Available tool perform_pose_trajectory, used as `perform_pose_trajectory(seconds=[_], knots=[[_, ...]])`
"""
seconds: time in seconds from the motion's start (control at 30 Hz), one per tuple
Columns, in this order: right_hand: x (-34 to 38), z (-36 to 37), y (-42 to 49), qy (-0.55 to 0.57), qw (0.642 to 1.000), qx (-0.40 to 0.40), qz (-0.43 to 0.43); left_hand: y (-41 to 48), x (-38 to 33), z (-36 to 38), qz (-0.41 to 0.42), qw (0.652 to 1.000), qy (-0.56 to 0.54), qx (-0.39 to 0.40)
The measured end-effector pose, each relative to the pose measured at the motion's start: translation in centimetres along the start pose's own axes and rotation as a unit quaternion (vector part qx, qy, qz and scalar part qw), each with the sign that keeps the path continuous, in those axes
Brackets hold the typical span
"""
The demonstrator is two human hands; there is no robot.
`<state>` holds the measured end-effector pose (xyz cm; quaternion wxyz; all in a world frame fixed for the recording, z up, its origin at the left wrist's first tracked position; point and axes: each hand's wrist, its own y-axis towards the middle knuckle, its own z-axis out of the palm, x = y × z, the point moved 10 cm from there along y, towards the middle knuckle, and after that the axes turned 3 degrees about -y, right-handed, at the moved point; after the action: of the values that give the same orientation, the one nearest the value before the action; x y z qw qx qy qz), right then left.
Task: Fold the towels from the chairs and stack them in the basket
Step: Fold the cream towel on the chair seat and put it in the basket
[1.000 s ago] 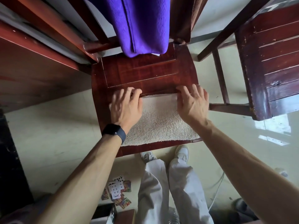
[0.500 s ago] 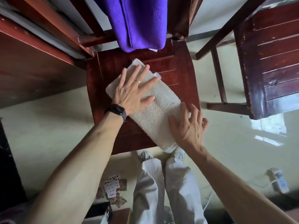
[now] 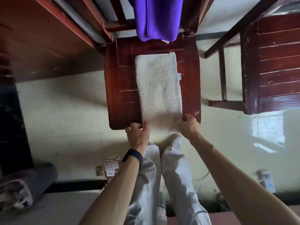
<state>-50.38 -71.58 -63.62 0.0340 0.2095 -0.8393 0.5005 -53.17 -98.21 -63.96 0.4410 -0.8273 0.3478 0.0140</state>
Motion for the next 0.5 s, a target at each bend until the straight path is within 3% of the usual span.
perform_pose_trajectory(seconds=[0.07,0.17,0.33,0.5], knots=[[-0.7,0.2,0.1,0.014,1.0,0.008,0.005,-0.2,0.2,0.8,-0.006,0.998,-0.038,0.044],[-1.9,0.3,-0.1,0.004,1.0,0.006,0.004,0.1,0.1,-0.4,0.023,0.996,-0.073,0.048],[-4.6,2.4,-2.1,0.125,0.989,0.047,0.057,-2.3,2.5,-0.2,-0.045,0.974,-0.141,0.174],[-6.3,2.4,-6.4,0.15,0.983,0.06,0.088,-5.5,2.5,-3.0,-0.012,0.981,-0.114,0.158]])
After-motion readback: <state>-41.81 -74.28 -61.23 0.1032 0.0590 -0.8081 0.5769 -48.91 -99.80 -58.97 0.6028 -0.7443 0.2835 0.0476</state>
